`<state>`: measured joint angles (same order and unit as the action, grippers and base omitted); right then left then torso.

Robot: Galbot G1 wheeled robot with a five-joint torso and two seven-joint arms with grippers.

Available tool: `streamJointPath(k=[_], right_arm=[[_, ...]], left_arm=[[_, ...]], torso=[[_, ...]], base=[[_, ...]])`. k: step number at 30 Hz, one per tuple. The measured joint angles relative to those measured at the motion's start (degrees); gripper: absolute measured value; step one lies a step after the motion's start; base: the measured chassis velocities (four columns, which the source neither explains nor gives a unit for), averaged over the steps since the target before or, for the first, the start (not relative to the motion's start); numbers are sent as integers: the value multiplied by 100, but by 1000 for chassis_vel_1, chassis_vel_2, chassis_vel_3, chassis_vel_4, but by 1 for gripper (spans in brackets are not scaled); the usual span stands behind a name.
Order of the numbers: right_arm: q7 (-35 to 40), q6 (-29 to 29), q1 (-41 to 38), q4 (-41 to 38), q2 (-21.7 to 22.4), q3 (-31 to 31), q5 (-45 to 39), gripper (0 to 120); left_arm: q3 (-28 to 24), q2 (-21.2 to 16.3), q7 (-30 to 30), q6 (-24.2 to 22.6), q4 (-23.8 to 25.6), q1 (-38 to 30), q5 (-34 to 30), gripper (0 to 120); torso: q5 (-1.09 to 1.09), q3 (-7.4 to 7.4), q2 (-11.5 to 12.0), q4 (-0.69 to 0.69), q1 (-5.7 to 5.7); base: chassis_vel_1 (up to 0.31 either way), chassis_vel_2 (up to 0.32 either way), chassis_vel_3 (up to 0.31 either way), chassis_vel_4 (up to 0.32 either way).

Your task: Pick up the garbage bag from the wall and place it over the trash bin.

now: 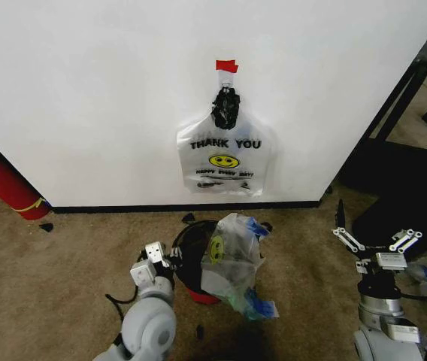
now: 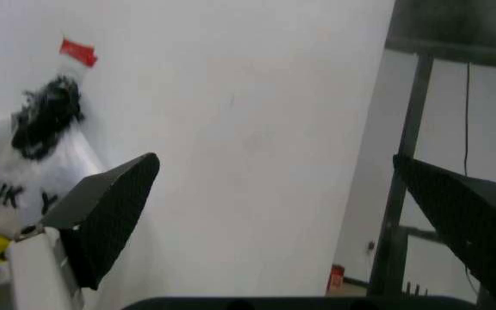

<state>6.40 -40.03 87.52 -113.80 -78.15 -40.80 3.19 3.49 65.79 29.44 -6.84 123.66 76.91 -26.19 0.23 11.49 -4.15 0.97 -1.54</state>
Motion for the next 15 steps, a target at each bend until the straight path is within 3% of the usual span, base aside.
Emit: streamJointPath(k=[1,3,7,11,15], right_arm=[[-22,56,-73,142,27,-30,-2,100],[66,181,-199,420,67,-93,120,100],[354,410,-373,845,124,-150,386,100],[476,531,-468,1110,141,-167,519,100],[595,627,-506,1229,113,-215,580,100]], left_arm=[[-94,-134,-508,126,123,10,243,60],[-321,-287,-950,39,288,-84,349,67],[-795,-406,-1176,-372,333,-550,154,81],[-1245,-413,-1022,-837,276,-1116,-450,93],[-2034,-200,-169,-1710,345,-1703,-971,100]], torso=[[-1,0,0,0,0],[-1,0,0,1,0],[-1,0,0,3,-1],[-2,1,0,2,-1],[-2,1,0,2,-1]], base=[[0,0,0,0],[0,0,0,0],[0,0,0,0],[0,0,0,0],[0,0,0,0]])
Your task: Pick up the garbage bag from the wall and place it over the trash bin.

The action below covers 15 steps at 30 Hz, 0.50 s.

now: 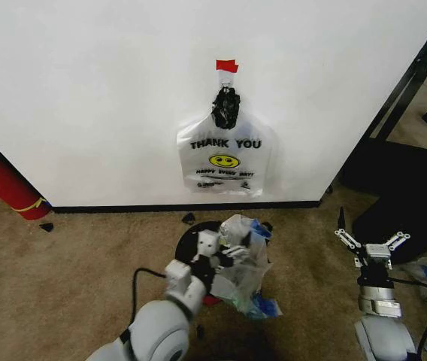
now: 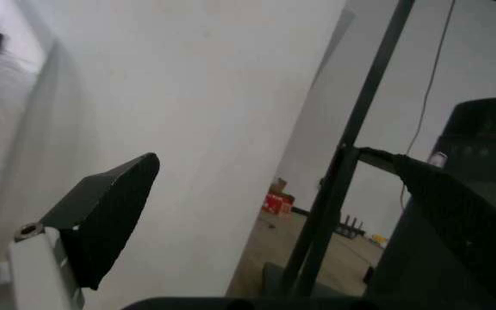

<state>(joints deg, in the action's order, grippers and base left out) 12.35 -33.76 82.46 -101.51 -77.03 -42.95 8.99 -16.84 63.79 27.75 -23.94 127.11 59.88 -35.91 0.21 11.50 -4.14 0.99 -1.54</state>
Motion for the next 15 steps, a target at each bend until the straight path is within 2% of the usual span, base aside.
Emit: streamJointPath(k=[1,3,4,11,13,15], right_arm=[[35,26,6,5,-14,-10,2,100],[50,35,12,5,-23,-14,2,100],[77,48,45,3,-67,-29,4,100],[83,52,76,-46,-116,-28,5,100],[87,48,83,-53,-126,-14,5,100],[89,27,87,-49,-129,-5,5,100]], left_arm=[[-206,92,296,-170,7,-117,-124,100],[-303,142,431,-246,8,-166,-178,100],[-660,372,765,-467,-85,-318,-183,98],[-900,628,852,-536,-624,-424,660,96],[-918,712,855,-519,-922,-454,1223,93],[-913,751,882,-547,-1025,-449,1396,85]], torso=[[0,0,0,1,0],[0,0,0,1,0],[0,0,0,-1,0],[0,0,0,0,0],[1,0,0,0,0],[1,0,0,-1,0]], base=[[0,0,0,0],[0,0,0,0],[0,0,0,0],[0,0,0,0],[0,0,0,0],[0,0,0,0]])
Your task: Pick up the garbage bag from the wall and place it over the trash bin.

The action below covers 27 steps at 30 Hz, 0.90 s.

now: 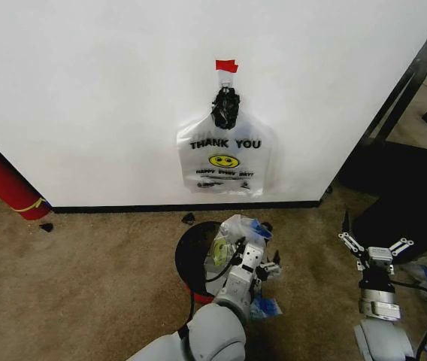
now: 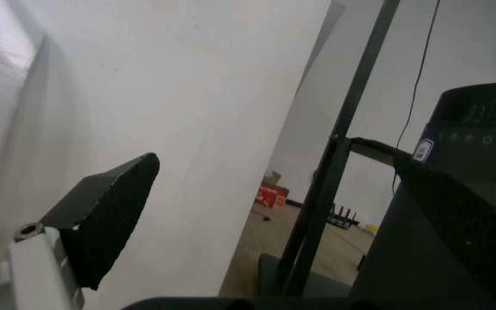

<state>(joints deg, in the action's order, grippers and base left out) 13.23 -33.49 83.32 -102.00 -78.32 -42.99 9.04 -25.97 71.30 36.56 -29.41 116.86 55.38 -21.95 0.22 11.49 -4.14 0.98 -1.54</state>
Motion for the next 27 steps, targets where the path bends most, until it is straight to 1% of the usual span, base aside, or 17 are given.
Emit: streamJointPath(k=[1,2,6,7,8,14,15,19,22,23,24,27], right_arm=[[1,-27,3,13,0,5,0,100],[1,-27,3,13,0,5,0,100],[-1,-128,17,58,-6,47,0,100],[-6,-138,17,58,-7,63,0,100],[-6,-138,17,58,-7,63,0,100],[-40,-190,15,65,14,92,-1,100],[-40,-190,15,65,14,92,-1,100],[-190,-285,13,122,25,113,-27,100],[-649,-415,7,168,70,158,-269,100],[-649,-415,7,168,70,158,-269,100],[-918,-447,11,176,98,194,-475,100],[-1734,-445,48,162,210,379,-1308,100]], left_arm=[[12,23,27,-28,-36,19,73,80],[12,23,27,-28,-36,19,73,80],[96,64,73,-88,-49,150,174,61],[129,70,84,-89,-63,169,173,58],[129,70,84,-89,-63,169,173,58],[360,84,105,-19,-103,240,119,31],[360,84,105,-19,-103,240,119,31],[562,9,96,44,-103,315,71,16],[774,-92,59,112,-127,418,15,3],[774,-92,59,112,-127,418,15,3],[847,-127,46,137,-151,458,4,0],[1050,-195,-5,228,-229,572,-2,0]], torso=[[0,0,0,0,0],[0,0,0,0,0],[0,0,0,0,0],[0,-1,0,0,0],[0,-1,0,0,0],[1,-1,0,0,0],[1,-1,0,0,0],[1,-1,0,1,0],[1,-1,0,1,0],[1,-1,0,1,0],[1,-1,0,0,0],[2,-1,0,0,0]], base=[[0,0,0,0],[0,0,0,0],[0,0,0,0],[0,0,0,0],[0,0,0,0],[0,0,0,0],[0,0,0,0],[0,0,0,0],[0,0,0,0],[0,0,0,0],[0,0,0,0],[0,0,0,0]])
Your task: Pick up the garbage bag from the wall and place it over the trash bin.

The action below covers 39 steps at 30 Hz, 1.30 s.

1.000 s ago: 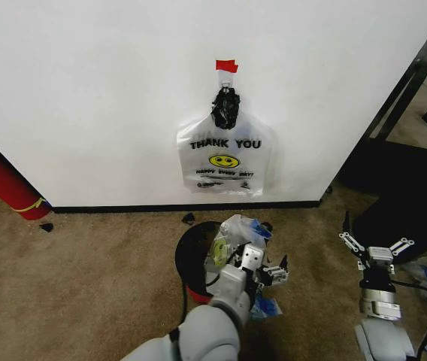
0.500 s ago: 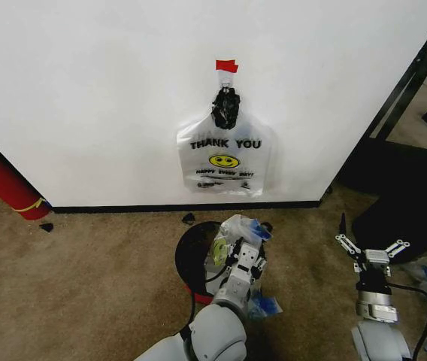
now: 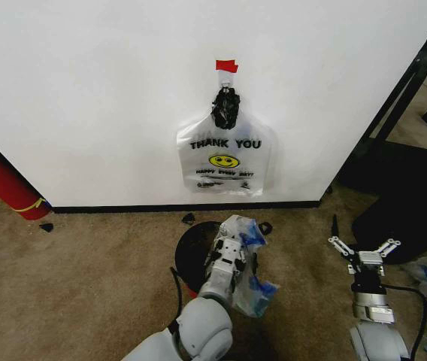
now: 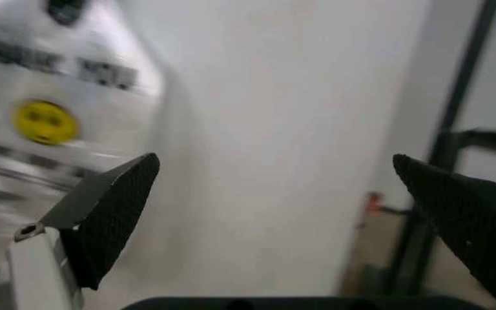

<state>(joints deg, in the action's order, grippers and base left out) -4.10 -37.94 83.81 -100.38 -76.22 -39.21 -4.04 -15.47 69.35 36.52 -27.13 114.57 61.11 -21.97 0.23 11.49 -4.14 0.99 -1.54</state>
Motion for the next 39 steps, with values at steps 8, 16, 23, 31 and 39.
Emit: streamJointPath(k=[8,16,23,31,39], right_arm=[[-1223,449,55,-109,259,440,-1181,100],[-1317,1407,55,-134,708,961,-1369,100],[-1444,2252,-97,-252,1026,1380,-1713,100],[-1498,3437,-375,-484,1413,1703,-2304,100],[-1815,4535,-520,-688,1542,1836,-2485,98]], left_arm=[[445,-128,-182,122,-68,250,15,0],[778,-349,-493,215,-11,453,75,0],[810,-446,-716,450,-62,506,65,0],[524,-415,-852,643,-267,201,23,0],[319,-374,-823,646,-321,-74,-59,0]], torso=[[0,0,0,0,0],[-1,0,0,0,0],[-1,0,0,-1,0],[-1,0,-1,0,0],[-1,0,-1,1,0]], base=[[0,0,0,0],[0,0,0,0],[0,0,0,0],[0,0,0,0],[0,0,0,0]])
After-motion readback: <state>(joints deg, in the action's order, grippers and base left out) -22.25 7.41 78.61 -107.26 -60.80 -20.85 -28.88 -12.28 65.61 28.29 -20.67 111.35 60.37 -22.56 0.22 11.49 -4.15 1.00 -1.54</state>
